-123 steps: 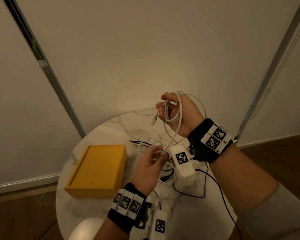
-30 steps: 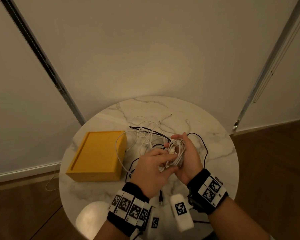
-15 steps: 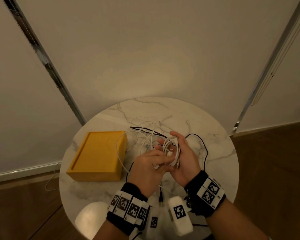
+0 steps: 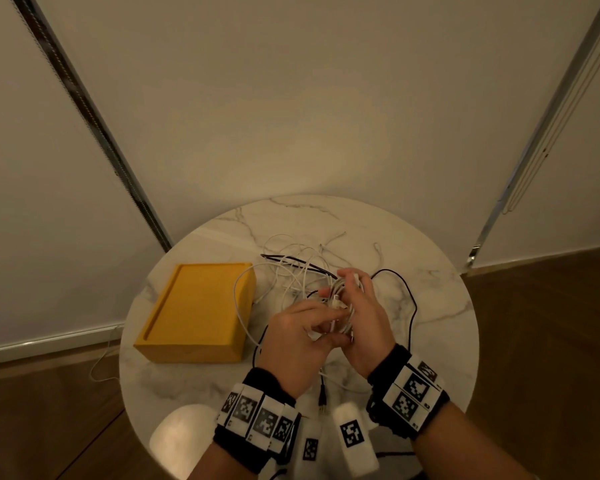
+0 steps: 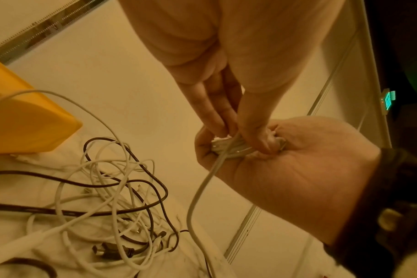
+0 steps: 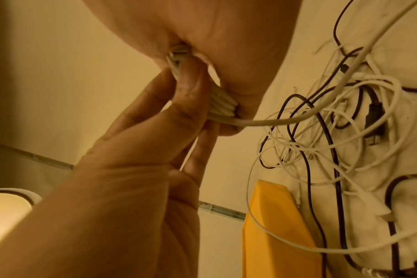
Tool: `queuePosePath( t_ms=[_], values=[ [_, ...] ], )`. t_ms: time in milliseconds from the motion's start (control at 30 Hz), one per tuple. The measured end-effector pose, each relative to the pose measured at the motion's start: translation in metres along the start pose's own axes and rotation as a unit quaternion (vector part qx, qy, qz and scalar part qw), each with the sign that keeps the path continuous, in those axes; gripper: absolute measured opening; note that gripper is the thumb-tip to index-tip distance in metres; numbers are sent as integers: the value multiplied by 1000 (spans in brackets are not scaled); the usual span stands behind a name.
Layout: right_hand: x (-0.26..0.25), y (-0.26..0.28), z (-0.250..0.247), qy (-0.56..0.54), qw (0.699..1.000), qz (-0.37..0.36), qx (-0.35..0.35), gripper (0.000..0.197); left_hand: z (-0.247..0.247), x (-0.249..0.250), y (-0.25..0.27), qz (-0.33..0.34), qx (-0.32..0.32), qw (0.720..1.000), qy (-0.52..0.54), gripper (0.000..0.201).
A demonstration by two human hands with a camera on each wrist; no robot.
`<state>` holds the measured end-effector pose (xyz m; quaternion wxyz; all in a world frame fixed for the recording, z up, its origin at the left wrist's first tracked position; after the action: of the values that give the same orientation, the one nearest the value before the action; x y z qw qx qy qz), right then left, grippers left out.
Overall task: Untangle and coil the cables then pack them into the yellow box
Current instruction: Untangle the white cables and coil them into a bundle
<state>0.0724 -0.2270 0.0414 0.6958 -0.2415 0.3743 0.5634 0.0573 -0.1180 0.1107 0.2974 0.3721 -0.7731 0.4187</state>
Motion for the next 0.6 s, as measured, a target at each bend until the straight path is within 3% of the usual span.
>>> queuePosePath(
  t_ms=[67, 167, 267, 367, 467, 600],
  values=[
    [-6, 0, -1, 4, 1000, -18, -4, 19, -1, 1, -1, -21, -16, 999, 35, 39],
    [-11, 1, -1, 73, 996, -50, -13, 28, -8, 3, -5, -49, -15, 995, 89, 36],
    [-8, 5, 9, 130, 988, -59, -50, 32, -10, 0, -11, -72, -30, 992, 98, 46],
    [-5, 9, 16, 150, 986, -52, -52, 37, -8, -11, -12, -138, -20, 979, 150, 57],
    [-7, 13, 23, 124, 990, -41, -57, 41, -11, -16, -9, -168, 5, 972, 166, 44],
    [-9, 16, 27, 69, 996, -27, -59, 40, -7, -10, -8, -143, -7, 979, 146, 30]
  ],
)
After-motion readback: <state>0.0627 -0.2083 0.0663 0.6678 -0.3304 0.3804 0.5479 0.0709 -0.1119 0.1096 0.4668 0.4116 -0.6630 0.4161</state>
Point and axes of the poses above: each hand's wrist, its own y-axis away from the middle knuckle, its own z-axis out of the palm, x = y × z, the point moved 10 cm from there along -y, towards the middle knuckle, and after that the axes turned 3 degrees about -z, right-handed, at the moved point
